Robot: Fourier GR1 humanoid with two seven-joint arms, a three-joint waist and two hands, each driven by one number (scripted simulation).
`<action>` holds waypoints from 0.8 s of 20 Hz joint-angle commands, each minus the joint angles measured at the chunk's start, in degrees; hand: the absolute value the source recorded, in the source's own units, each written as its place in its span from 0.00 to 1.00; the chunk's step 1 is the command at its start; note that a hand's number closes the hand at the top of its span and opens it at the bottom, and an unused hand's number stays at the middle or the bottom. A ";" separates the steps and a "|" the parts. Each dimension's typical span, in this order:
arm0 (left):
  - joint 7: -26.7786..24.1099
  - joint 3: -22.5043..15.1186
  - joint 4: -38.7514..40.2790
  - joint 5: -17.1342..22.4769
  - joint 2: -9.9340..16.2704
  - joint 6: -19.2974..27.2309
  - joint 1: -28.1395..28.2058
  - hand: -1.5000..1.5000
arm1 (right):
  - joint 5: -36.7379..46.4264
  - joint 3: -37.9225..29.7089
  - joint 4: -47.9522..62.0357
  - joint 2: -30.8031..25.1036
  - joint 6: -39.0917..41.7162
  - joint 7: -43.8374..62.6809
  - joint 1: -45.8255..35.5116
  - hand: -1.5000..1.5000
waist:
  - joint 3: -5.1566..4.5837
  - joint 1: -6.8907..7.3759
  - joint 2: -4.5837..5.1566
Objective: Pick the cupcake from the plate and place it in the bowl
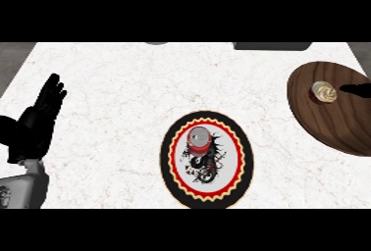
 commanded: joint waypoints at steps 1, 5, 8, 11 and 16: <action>-0.51 0.81 0.28 0.21 0.55 -0.19 0.77 0.50 | -10.92 -10.13 1.15 -1.84 3.30 -4.40 -0.61 0.00 | 0.01 -0.97 -0.24; 1.04 -2.14 -2.91 -2.09 -2.11 1.97 1.79 0.50 | -15.89 -14.56 4.39 -7.18 9.03 -4.14 0.96 0.00 | -0.07 -0.61 -0.22; -0.58 0.09 -0.88 -0.49 -0.43 0.41 1.46 0.50 | -16.50 -15.50 9.67 -13.75 14.82 -7.88 5.90 0.00 | -0.04 -0.11 0.12; -3.53 0.24 0.40 -0.03 -0.61 -0.72 3.11 0.50 | -18.31 -16.85 11.90 -16.26 18.18 -11.42 9.76 0.00 | -0.05 -0.17 0.11; -2.53 0.87 -1.22 0.95 0.21 -1.72 3.58 0.50 | -21.72 -19.94 16.24 -22.66 29.00 -14.28 15.67 0.00 | 0.06 -0.02 0.13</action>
